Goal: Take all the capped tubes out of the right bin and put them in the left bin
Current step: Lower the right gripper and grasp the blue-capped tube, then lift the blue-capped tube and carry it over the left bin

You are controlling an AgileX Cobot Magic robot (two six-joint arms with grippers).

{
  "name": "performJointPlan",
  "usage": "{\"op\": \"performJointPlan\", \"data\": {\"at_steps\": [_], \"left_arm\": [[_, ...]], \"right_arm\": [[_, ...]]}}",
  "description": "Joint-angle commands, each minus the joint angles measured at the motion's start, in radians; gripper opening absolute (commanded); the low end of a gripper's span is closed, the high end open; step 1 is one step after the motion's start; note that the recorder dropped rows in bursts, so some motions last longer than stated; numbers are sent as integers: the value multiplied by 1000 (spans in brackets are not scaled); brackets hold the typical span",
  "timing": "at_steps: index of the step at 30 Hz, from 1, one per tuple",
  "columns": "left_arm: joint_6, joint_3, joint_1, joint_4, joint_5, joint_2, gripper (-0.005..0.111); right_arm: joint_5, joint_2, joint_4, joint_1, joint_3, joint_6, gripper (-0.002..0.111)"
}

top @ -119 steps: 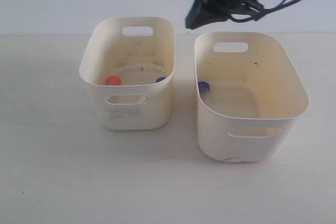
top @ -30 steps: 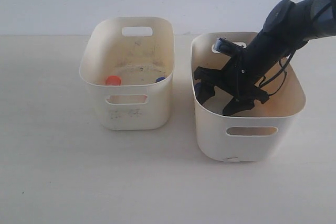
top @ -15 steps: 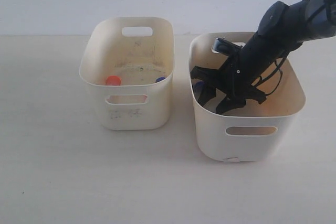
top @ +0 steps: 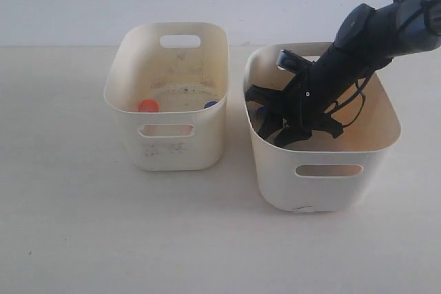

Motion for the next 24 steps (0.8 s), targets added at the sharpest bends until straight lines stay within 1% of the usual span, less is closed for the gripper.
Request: {"op": "performJointPlan", "data": {"at_steps": [1, 10, 24], "left_arm": [[-4, -2, -7, -3, -7, 4, 4], [-4, -2, -7, -3, -7, 4, 4], [-4, -2, -7, -3, -7, 4, 4]], "right_arm": [[-18, 6, -100, -5, 14, 13, 0], [28, -94, -123, -57, 14, 17, 0], [68, -222, -164, -59, 14, -1, 0]]}}
